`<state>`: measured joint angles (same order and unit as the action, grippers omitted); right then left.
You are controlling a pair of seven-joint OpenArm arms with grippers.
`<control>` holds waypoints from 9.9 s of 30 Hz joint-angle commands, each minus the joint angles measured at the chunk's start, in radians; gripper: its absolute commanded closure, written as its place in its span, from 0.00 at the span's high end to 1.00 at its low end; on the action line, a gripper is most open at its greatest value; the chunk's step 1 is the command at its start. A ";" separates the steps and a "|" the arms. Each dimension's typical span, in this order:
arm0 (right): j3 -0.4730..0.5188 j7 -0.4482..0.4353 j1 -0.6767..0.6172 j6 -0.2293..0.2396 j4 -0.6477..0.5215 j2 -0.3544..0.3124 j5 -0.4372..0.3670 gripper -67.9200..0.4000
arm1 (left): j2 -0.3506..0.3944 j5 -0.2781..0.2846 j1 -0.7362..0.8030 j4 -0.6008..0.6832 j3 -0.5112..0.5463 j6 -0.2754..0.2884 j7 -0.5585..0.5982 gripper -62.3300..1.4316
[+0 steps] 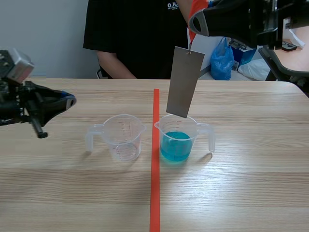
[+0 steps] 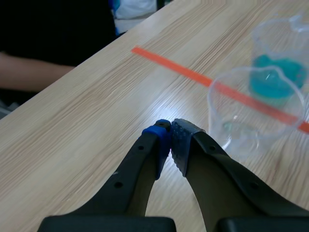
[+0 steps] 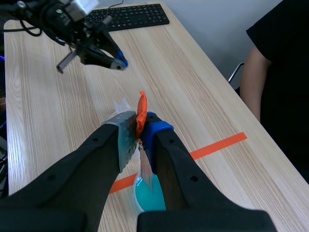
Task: Do the redox reaction experiment.
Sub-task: 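Raise the plate and point at it, then put the plate into the left beaker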
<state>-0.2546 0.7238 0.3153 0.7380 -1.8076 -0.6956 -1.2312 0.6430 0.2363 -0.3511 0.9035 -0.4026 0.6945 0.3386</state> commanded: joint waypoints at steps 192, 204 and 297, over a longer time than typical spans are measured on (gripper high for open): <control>0.020 -0.019 0.017 0.008 -0.013 -0.006 -0.014 0.03 | -0.246 -0.355 1.370 0.231 0.803 -0.421 0.667 0.09; 0.006 -0.019 0.021 0.008 -0.013 0.071 -0.002 0.03 | -0.243 -0.353 1.382 0.231 0.803 -0.423 0.657 0.09; -0.345 -0.332 0.187 -0.004 0.516 0.531 0.690 0.03 | -0.241 -0.353 1.381 0.231 0.803 -0.423 0.712 0.09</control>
<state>-0.6044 0.4114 0.4706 0.7307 -1.2812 -0.1719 -0.5289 0.3996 -0.1299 1.0172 1.1275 0.3916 0.2726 1.0298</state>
